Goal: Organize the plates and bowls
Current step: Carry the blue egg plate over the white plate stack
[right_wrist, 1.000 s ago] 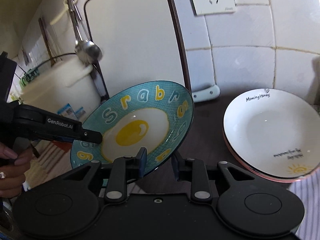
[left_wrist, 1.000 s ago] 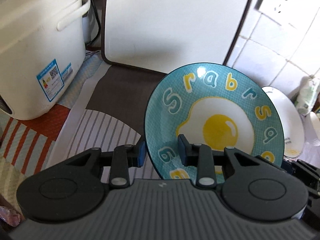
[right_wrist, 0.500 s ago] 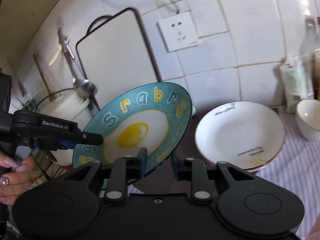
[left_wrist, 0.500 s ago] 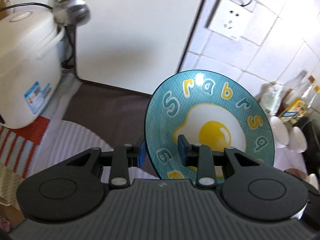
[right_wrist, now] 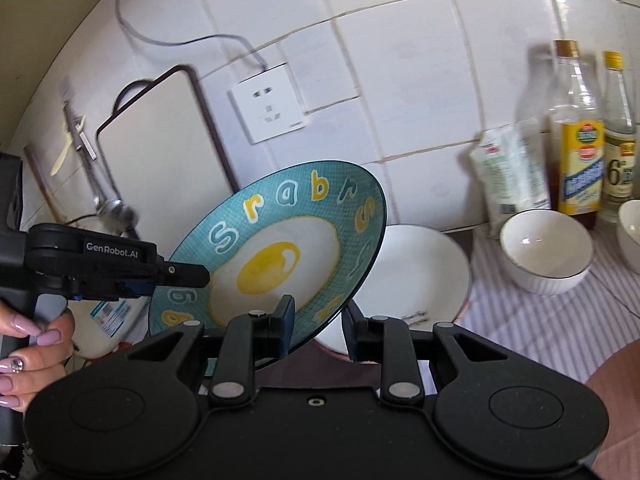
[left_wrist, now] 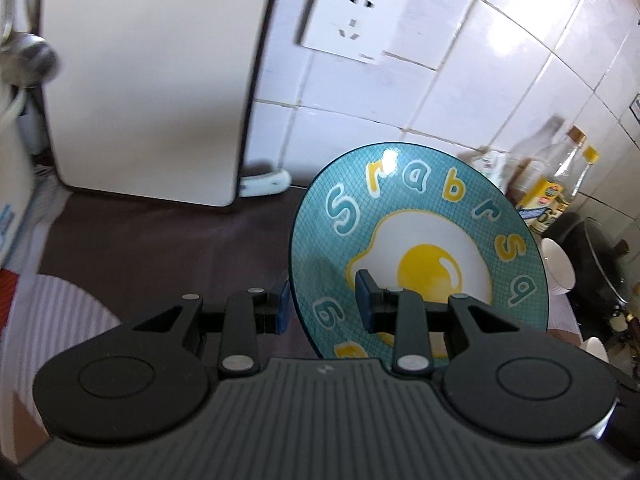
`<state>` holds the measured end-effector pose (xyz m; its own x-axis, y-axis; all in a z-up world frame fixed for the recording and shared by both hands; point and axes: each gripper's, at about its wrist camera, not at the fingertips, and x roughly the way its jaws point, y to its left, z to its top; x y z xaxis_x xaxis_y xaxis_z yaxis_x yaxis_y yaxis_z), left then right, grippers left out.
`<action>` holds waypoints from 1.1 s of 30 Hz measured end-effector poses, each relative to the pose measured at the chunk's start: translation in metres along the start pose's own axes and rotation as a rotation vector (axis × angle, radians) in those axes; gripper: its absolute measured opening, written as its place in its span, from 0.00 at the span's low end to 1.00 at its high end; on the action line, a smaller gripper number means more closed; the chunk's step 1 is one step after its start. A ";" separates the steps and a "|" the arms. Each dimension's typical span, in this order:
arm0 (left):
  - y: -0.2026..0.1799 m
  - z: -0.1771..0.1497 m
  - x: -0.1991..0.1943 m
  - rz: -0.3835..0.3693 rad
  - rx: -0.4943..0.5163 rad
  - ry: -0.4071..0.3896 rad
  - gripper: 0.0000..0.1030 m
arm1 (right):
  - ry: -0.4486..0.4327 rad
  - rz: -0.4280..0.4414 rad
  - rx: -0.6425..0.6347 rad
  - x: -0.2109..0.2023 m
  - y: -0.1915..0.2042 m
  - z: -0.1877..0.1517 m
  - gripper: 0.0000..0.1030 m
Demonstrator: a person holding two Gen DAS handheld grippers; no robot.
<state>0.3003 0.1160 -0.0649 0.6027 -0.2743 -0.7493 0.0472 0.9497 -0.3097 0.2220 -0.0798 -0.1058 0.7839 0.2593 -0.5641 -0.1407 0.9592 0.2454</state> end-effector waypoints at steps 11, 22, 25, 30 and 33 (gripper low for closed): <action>-0.017 0.007 0.047 -0.038 -0.002 0.040 0.30 | 0.023 -0.036 0.060 0.016 -0.039 0.008 0.30; -0.019 0.003 0.111 -0.012 -0.023 0.140 0.30 | 0.093 -0.073 0.133 0.055 -0.074 -0.001 0.30; -0.018 0.002 0.120 -0.001 -0.021 0.160 0.30 | 0.110 -0.070 0.145 0.063 -0.080 -0.001 0.30; -0.020 0.003 0.127 0.039 0.011 0.189 0.30 | 0.157 -0.076 0.190 0.076 -0.084 -0.002 0.30; -0.016 0.004 0.129 0.045 0.000 0.201 0.30 | 0.175 -0.080 0.185 0.083 -0.082 -0.005 0.30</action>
<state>0.3808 0.0663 -0.1544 0.4333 -0.2563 -0.8640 0.0237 0.9616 -0.2734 0.2954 -0.1363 -0.1769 0.6694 0.2149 -0.7112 0.0429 0.9445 0.3257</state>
